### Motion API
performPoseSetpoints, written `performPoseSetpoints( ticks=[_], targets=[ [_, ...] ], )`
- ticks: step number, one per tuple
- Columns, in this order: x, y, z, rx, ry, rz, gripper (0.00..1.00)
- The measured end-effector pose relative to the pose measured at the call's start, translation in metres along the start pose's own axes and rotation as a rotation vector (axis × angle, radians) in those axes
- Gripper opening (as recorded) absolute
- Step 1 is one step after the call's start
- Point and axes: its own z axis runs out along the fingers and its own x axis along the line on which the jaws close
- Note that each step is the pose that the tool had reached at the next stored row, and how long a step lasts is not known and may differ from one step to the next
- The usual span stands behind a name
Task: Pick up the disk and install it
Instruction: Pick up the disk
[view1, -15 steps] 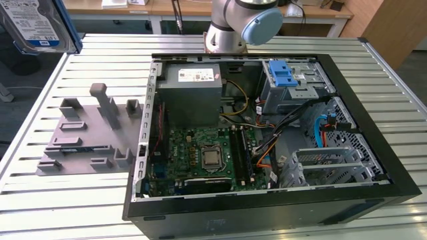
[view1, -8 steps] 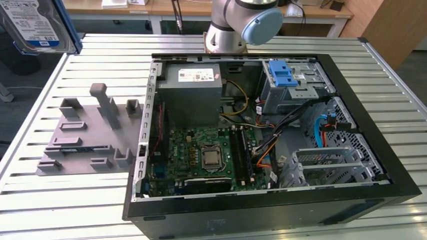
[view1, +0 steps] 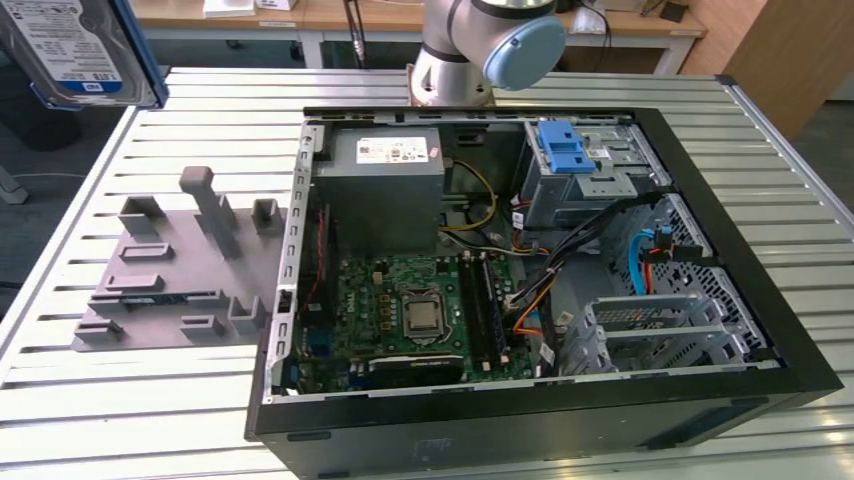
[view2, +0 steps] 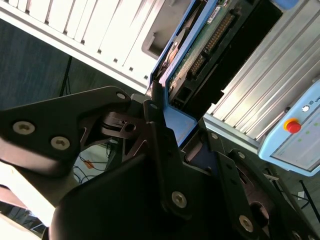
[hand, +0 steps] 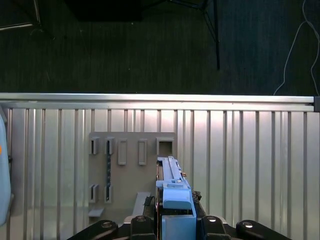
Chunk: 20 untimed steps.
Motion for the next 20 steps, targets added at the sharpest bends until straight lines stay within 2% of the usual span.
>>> performPoseSetpoints(
  ticks=[20],
  targets=[
    [0.0000, -0.0146, -0.0001, 0.0000, 0.0000, 0.000, 0.36]
  ],
)
